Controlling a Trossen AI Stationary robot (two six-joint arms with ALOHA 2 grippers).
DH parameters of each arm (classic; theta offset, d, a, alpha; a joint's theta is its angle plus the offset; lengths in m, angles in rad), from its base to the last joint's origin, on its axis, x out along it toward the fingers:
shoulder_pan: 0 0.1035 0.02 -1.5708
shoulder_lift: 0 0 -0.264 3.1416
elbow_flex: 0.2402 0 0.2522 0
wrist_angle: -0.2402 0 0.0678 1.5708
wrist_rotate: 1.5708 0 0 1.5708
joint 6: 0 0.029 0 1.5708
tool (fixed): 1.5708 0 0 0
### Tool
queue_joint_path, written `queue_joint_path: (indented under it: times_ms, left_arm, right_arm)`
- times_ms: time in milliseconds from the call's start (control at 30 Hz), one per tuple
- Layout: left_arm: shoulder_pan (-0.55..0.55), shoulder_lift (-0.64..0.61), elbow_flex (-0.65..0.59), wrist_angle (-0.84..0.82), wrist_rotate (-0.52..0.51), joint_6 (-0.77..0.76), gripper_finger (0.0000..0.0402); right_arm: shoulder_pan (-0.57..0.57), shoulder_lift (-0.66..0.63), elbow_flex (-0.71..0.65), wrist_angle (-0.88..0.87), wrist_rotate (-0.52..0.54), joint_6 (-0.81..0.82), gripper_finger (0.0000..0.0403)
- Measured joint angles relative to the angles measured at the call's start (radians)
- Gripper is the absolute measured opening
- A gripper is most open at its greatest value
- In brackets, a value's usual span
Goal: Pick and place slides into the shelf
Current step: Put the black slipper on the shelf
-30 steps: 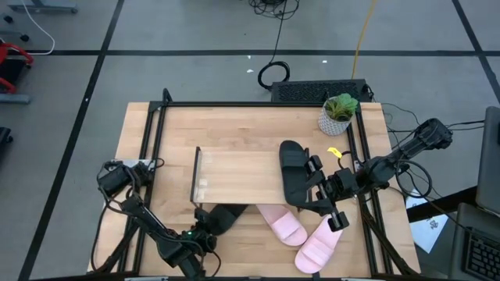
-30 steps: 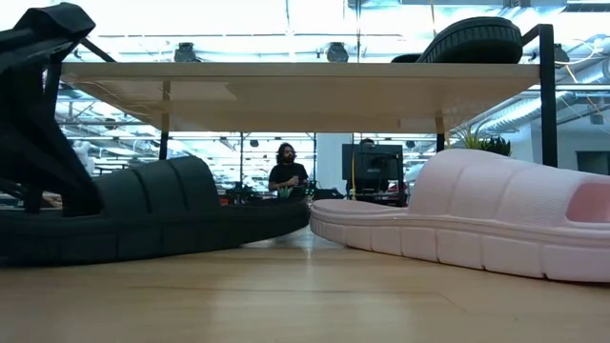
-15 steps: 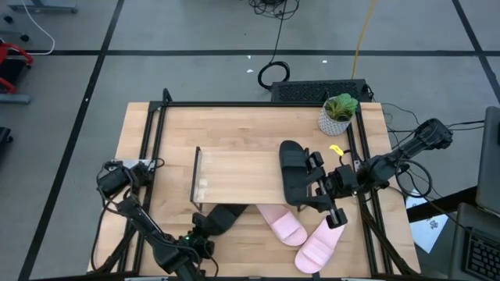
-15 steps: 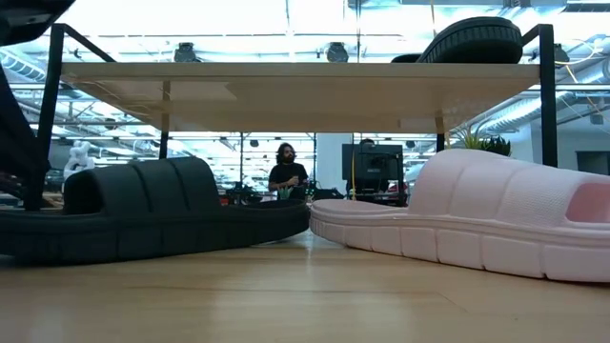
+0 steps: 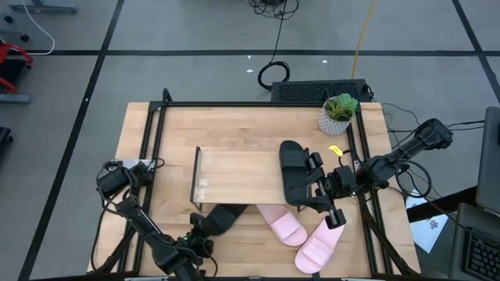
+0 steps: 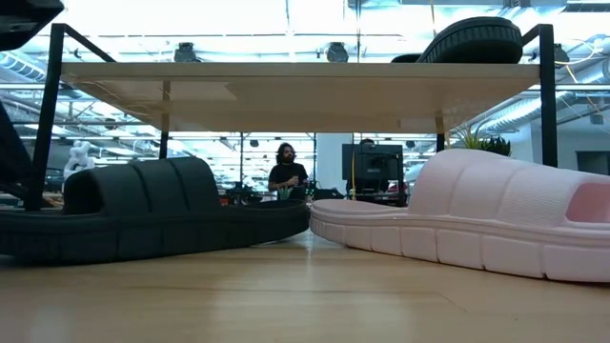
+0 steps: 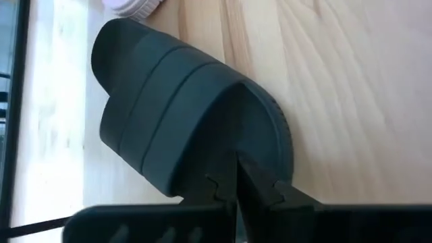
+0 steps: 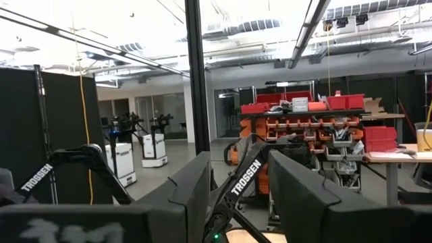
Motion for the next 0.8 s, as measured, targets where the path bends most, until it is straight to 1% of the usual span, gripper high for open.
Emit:
queue_joint_path:
  times_ms: [100,200,333,400,500,633,800]
  left_arm:
    - [-0.002,0.000,0.000,0.002,0.030,-0.041,0.0001]
    - [-0.002,0.000,0.000,0.003,0.036,-0.016,0.0001]
    - [-0.002,0.000,0.000,0.004,-0.003,-0.001,0.0002]
    - [0.001,0.000,0.000,0.004,-0.013,-0.001,0.0008]
    - [0.011,0.000,0.000,0.004,-0.009,-0.021,0.0031]
    - [0.025,-0.001,0.000,0.004,-0.009,-0.064,0.0077]
    - [0.027,-0.001,0.000,0.004,0.006,-0.038,0.0130]
  right_arm:
    - [0.000,0.000,0.000,0.001,0.000,0.000,0.0138]
    - [0.000,0.000,0.000,0.000,0.000,0.000,0.0138]
    - [0.000,0.000,0.000,-0.009,0.000,0.000,0.0138]
    - [0.000,0.000,0.000,-0.016,-0.001,0.000,0.0138]
    - [0.000,0.000,0.000,-0.015,-0.001,0.000,0.0138]
    - [-0.001,0.000,0.000,-0.015,0.000,-0.008,0.0138]
    - [-0.001,0.000,0.000,-0.015,0.000,-0.011,0.0138]
